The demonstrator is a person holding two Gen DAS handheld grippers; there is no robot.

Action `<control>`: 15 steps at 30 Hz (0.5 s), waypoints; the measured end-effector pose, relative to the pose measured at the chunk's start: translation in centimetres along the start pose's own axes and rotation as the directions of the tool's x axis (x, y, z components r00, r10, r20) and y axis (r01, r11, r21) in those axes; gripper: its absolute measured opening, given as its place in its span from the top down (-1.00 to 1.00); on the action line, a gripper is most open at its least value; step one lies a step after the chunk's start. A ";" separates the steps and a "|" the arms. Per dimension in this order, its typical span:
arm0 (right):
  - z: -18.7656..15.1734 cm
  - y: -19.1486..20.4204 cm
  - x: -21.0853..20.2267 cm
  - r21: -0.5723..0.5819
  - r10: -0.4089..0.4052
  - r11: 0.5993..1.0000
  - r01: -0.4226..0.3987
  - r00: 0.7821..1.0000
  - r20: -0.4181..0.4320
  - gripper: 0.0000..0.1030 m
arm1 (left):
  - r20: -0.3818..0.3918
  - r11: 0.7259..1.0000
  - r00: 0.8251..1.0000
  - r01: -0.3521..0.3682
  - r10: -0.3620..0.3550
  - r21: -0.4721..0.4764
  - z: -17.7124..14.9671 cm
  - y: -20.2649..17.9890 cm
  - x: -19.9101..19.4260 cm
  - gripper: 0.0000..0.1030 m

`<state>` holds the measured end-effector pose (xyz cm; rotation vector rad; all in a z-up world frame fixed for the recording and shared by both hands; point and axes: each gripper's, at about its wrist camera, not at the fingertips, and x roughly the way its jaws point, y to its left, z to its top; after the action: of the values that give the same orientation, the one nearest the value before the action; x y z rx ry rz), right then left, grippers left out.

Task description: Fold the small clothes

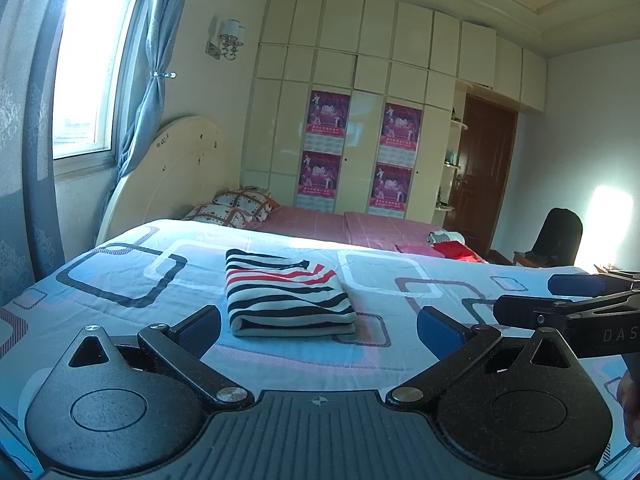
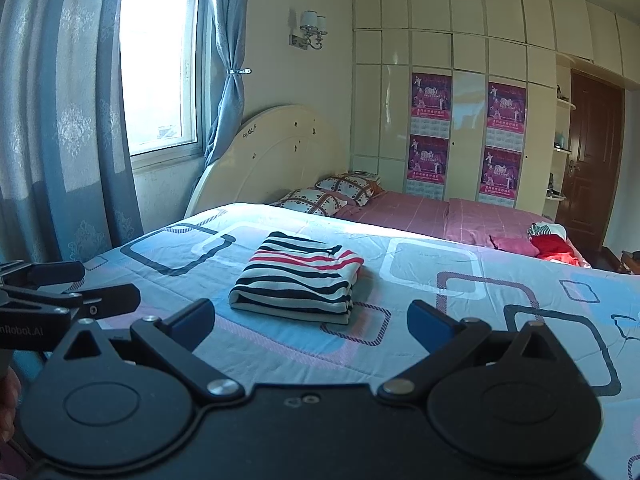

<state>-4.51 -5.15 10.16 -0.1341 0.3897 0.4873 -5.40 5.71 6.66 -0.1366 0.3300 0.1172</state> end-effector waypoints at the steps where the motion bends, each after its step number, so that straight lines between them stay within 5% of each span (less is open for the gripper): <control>1: -0.1 -0.1 0.0 0.001 -0.001 1.000 0.001 1.000 0.001 -0.99 | 0.000 1.000 1.000 0.001 -0.001 0.000 0.0 0.0 0.0 -1.00; 15: -0.2 -0.2 0.1 0.003 -0.009 1.000 0.009 1.000 0.004 -0.99 | 0.015 1.000 1.000 -0.013 0.013 0.016 0.2 -0.4 0.0 -1.00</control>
<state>-4.38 -5.31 9.89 -0.1323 0.3855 0.4777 -5.30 5.38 6.85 -0.1181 0.3170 0.1283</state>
